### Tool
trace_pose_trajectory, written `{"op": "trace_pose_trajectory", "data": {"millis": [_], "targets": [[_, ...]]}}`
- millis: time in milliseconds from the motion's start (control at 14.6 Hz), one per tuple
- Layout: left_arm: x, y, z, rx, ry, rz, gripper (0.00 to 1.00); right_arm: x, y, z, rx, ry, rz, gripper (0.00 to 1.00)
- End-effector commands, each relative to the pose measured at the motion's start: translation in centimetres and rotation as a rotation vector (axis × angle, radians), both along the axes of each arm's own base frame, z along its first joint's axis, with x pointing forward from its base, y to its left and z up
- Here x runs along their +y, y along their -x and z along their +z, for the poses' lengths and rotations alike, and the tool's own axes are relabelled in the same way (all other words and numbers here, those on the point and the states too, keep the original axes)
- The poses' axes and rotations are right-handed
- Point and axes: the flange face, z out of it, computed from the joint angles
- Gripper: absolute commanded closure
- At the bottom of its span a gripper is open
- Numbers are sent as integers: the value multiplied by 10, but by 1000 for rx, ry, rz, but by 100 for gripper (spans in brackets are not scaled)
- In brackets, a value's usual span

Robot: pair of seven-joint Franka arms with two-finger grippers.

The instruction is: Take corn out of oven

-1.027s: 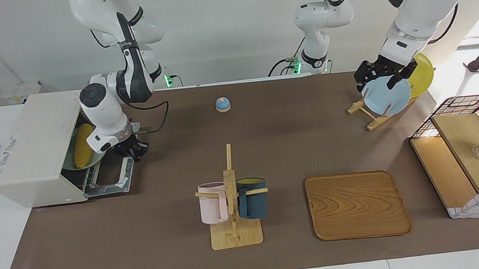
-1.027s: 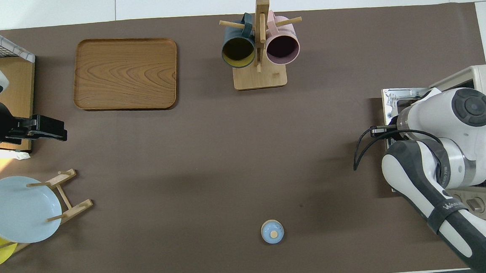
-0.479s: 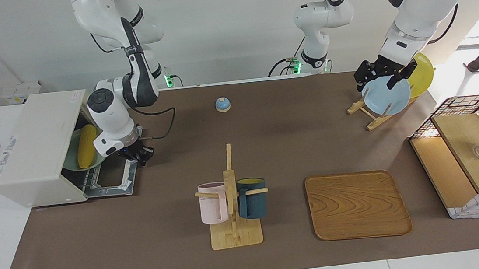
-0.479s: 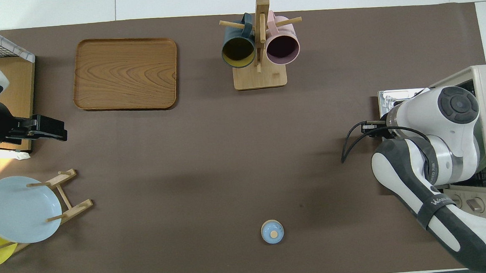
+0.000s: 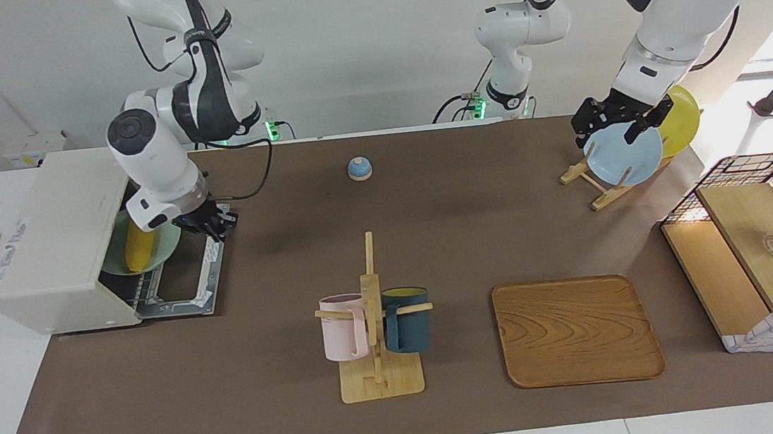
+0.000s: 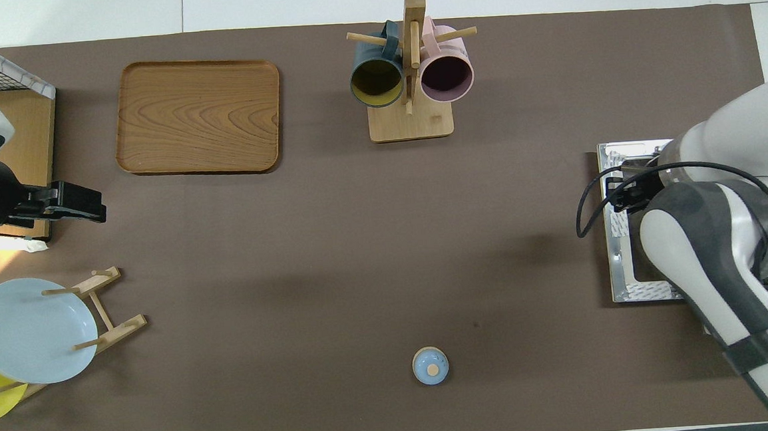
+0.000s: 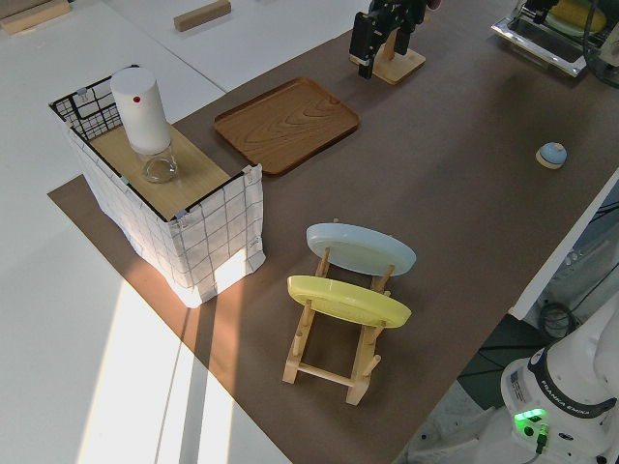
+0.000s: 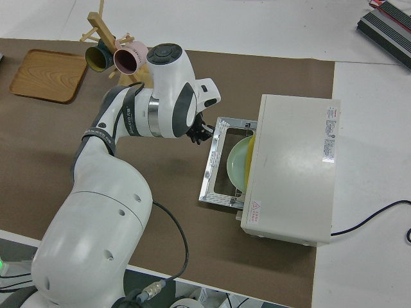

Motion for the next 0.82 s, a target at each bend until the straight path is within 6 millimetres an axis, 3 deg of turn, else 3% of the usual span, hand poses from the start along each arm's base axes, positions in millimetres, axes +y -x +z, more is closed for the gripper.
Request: {"op": "trace_pose_trajectory", "data": {"millis": [0, 274, 411, 548, 684, 753], "targets": [[2, 3, 0, -8, -20, -8, 0, -27, 14, -12, 21, 23, -12, 46], [2, 3, 0, -8, -20, -8, 0, -54, 24, -26, -16, 15, 127, 47], [2, 3, 0, -8, -20, -8, 0, -57, 31, -33, -19, 11, 162, 47], [2, 3, 0, -8, -20, -8, 0, -64, 37, -40, -31, 8, 203, 59], [2, 3, 0, -8, -20, -8, 0, -75, 41, -47, -31, 5, 213, 61], [2, 3, 0, -8, -20, -8, 0, -76, 43, -51, -31, 3, 224, 72]]}}
